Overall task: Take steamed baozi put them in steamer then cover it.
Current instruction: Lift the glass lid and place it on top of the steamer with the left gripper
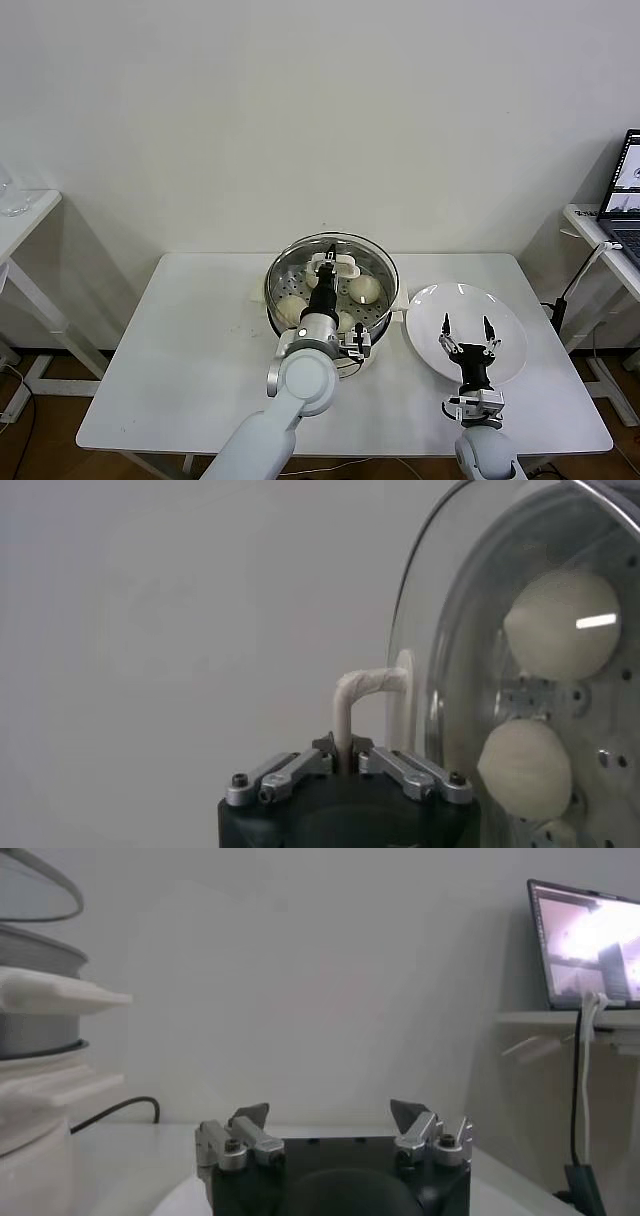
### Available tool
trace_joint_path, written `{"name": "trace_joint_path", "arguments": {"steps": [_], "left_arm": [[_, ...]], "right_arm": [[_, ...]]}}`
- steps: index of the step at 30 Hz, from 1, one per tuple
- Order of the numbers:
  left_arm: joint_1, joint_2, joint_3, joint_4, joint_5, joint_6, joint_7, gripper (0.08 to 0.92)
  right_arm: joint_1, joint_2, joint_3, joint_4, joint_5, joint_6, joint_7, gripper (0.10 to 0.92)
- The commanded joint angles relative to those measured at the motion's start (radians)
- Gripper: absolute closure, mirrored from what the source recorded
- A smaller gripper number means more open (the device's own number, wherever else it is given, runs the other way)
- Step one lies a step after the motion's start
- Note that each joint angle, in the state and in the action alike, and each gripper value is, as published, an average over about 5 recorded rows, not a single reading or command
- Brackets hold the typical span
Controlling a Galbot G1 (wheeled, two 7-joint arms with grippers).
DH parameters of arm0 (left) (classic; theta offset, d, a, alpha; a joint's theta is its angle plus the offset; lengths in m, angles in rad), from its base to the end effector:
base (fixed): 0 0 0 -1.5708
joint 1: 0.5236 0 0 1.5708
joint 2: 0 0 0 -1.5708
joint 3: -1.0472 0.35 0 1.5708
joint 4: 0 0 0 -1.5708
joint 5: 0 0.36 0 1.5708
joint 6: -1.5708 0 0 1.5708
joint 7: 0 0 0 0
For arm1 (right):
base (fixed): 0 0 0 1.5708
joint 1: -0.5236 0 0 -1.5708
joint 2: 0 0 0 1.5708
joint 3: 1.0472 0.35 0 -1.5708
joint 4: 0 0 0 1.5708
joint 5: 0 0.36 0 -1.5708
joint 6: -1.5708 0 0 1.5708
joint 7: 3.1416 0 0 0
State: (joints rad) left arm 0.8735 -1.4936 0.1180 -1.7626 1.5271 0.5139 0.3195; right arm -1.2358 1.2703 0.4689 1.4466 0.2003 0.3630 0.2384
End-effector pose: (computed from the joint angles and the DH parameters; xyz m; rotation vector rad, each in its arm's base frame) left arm 0.3302 -0.1892 -0.2434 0.1744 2.1819 2.1193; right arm 0.2786 -0.0981 -0.4428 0.2912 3.0737 -0.1359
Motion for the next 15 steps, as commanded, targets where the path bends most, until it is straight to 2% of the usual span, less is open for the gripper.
{"name": "trace_joint_path", "arguments": {"steps": [1,15], "left_arm": [[-0.004,-0.010,0.001,0.032,0.015,0.000,0.005,0.807],[0.001,-0.015,-0.010,0.051,0.018,-0.005,-0.003,0.807]], "right_arm": [[0.001,-0.001,0.001,-0.001,-0.002,0.002,0.000,0.203],[0.007,-0.001,0.000,-0.006,-0.003,0.005,-0.001,0.203]]}}
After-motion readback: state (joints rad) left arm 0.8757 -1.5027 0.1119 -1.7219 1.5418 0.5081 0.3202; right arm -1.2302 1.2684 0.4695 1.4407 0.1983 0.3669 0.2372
